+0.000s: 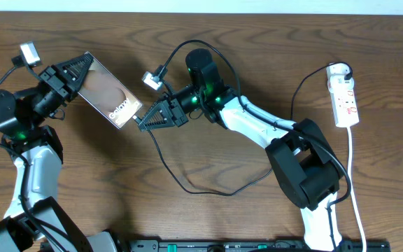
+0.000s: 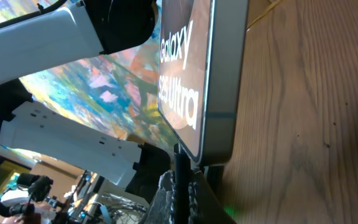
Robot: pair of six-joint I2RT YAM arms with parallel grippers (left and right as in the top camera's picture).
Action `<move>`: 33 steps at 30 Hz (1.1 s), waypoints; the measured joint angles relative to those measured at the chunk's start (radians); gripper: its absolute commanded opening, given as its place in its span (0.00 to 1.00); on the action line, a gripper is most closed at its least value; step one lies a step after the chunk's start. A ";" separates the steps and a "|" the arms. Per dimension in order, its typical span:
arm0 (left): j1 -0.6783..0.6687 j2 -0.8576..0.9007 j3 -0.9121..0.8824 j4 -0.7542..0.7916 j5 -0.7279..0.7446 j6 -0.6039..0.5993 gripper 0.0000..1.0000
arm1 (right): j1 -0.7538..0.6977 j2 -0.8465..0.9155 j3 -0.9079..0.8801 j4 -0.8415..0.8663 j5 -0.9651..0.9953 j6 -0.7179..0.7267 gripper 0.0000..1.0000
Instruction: Plug charger to phone and switch on socket
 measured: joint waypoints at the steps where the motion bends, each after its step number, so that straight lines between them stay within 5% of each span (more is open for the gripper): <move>1: 0.000 0.000 0.000 0.000 0.000 0.000 0.07 | 0.000 0.000 0.000 0.000 0.000 0.000 0.01; 33: -0.036 0.000 0.001 0.002 0.068 0.014 0.08 | 0.013 0.000 -0.002 0.004 -0.061 0.003 0.01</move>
